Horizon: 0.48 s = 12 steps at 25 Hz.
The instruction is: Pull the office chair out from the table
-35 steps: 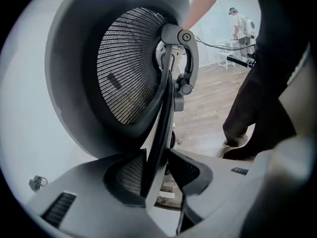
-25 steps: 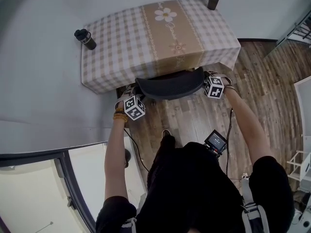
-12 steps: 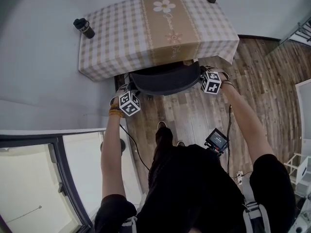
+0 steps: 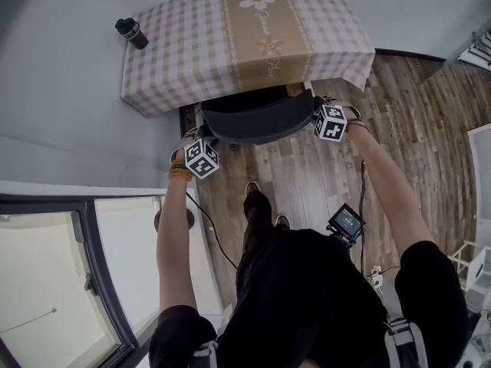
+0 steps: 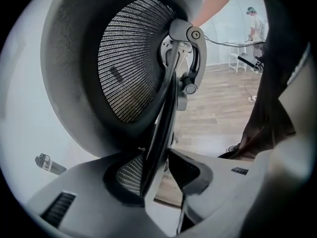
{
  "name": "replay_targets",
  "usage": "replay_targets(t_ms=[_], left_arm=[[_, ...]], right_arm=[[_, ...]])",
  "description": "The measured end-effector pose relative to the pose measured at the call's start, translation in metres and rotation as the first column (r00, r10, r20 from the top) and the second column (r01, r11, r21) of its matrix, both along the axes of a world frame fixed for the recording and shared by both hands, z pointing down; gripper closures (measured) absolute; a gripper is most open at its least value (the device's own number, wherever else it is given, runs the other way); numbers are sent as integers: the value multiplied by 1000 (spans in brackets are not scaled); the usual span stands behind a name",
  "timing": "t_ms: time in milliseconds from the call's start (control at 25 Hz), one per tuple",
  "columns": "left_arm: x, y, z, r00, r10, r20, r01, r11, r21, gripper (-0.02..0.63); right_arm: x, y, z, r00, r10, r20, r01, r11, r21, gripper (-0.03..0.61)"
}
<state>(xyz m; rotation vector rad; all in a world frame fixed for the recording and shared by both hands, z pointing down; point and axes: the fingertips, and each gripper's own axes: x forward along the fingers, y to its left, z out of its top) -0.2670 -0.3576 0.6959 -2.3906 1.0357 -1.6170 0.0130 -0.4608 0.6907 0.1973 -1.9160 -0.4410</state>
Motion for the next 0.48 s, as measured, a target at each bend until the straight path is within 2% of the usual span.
replay_targets(t_ms=[480], left_arm=[[26, 33, 0, 1000, -6, 26, 5, 1000, 5, 465]], right_arm=[[24, 25, -1, 1000, 7, 9, -7, 1000, -2, 425]])
